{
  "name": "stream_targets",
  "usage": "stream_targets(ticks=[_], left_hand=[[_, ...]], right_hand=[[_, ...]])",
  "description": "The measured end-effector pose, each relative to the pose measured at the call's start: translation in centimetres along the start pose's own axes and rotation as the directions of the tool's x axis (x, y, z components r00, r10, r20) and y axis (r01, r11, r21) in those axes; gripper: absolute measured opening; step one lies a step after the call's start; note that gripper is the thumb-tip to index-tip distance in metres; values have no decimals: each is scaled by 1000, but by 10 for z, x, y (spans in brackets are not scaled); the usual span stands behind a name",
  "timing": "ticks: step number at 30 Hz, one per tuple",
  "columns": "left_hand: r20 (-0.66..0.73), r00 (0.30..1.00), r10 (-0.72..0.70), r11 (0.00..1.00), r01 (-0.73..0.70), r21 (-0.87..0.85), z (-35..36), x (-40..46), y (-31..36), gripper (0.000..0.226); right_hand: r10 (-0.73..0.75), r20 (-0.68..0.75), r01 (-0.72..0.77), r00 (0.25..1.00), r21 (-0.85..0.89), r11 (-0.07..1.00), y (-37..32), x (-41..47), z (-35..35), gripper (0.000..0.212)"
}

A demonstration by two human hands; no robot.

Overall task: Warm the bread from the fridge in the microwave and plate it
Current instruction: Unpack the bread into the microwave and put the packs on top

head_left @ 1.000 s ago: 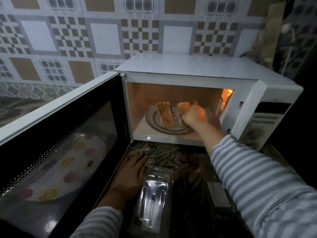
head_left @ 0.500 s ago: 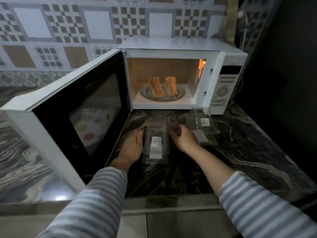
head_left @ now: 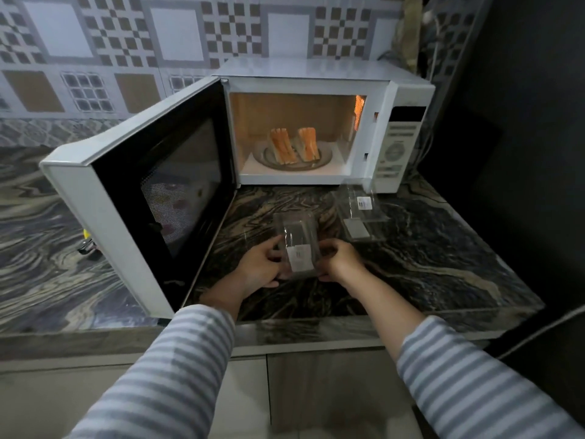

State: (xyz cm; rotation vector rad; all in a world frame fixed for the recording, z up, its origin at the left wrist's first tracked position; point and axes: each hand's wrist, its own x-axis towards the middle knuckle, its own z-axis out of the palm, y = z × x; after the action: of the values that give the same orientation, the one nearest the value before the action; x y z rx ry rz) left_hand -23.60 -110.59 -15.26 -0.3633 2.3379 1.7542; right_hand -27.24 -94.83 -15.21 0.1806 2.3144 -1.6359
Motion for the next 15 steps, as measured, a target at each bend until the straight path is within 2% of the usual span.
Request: stream_targets(ticks=[8, 15], left_hand=[[-23, 999, -33, 997, 31, -72, 9, 8, 2, 73], [-89, 995, -48, 999, 47, -15, 10, 11, 6, 74]], right_hand=[[69, -6, -68, 998, 50, 996, 0, 6, -10, 30], [53, -24, -52, 998, 35, 998, 1, 14, -5, 31]])
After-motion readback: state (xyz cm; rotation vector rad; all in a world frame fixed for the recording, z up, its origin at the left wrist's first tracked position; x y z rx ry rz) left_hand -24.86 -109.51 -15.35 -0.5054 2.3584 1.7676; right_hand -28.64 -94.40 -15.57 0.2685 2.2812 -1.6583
